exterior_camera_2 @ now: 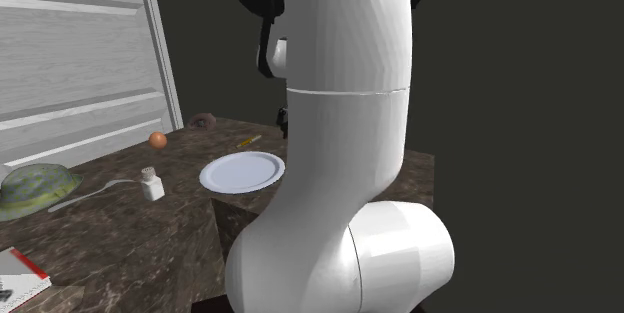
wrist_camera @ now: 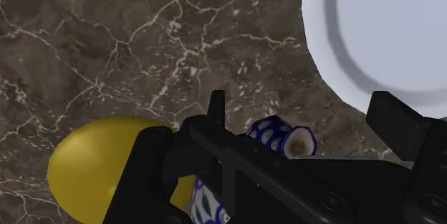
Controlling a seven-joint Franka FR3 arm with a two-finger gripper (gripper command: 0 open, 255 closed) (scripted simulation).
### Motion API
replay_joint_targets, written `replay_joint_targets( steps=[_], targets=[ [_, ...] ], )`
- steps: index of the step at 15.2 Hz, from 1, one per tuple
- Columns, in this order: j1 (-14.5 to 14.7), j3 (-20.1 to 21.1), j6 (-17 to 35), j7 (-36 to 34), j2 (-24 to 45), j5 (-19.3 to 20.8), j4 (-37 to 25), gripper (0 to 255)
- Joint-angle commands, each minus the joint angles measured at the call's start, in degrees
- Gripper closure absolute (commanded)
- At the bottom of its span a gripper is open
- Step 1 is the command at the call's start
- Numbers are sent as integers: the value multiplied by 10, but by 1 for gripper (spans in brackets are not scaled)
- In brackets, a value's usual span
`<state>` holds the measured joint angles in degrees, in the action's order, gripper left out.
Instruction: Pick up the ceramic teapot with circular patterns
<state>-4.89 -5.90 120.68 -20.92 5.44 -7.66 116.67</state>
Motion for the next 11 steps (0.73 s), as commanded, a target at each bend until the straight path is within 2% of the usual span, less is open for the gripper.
replay_joint_targets(
  steps=[1,4,11],
  targets=[
    [-3,-4,8,-12,36,-4,-35,0],
    [-11,-10,18,-26,95,-11,-92,0],
    [-12,-8,64,-17,120,-19,-71,0]
  ],
)
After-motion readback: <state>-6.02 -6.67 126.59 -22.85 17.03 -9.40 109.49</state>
